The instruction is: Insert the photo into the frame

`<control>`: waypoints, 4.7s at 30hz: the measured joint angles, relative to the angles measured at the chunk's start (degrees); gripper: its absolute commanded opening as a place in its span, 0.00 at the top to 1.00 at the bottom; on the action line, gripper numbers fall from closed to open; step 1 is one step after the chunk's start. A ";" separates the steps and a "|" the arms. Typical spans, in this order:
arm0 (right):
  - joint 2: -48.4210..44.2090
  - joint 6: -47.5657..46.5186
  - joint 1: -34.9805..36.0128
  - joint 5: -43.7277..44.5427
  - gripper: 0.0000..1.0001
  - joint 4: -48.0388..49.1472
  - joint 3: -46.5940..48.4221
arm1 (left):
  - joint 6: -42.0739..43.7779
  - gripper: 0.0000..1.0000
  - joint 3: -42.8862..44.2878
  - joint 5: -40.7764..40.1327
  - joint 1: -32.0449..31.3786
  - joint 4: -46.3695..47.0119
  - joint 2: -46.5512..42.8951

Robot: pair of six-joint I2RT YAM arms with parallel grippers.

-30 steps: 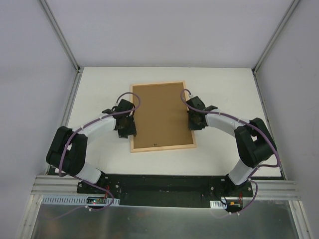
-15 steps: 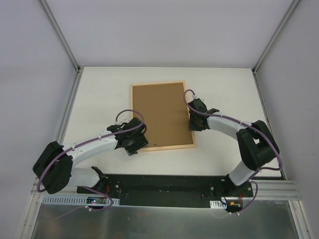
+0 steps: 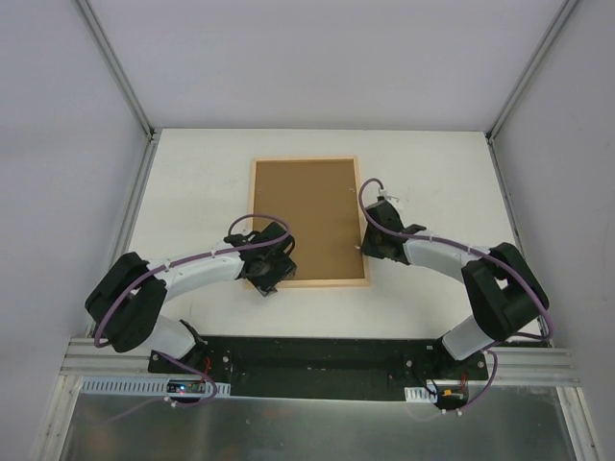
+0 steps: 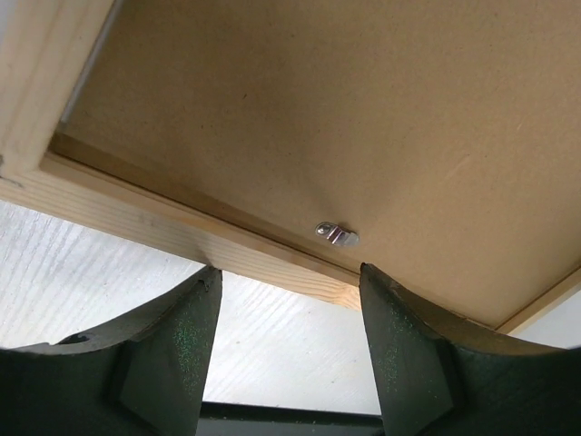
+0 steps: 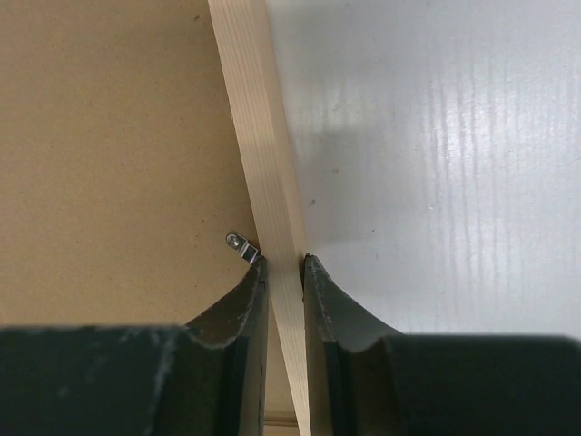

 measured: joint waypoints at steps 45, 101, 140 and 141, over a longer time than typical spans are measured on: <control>7.15 -8.26 4.66 -1.42 0.98 -7.69 10.14 | 14.05 0.44 -1.97 2.78 14.03 2.36 0.90; 0.63 14.05 20.96 3.89 0.58 -2.62 0.70 | 32.52 0.62 2.38 6.71 22.91 3.98 5.77; 15.87 -9.07 -7.34 0.57 0.23 -16.90 23.04 | 34.23 1.00 -1.14 4.13 23.41 4.39 1.42; 16.35 -9.11 -7.37 0.59 0.27 -17.20 23.67 | 34.25 1.00 -1.25 4.13 23.41 4.39 1.31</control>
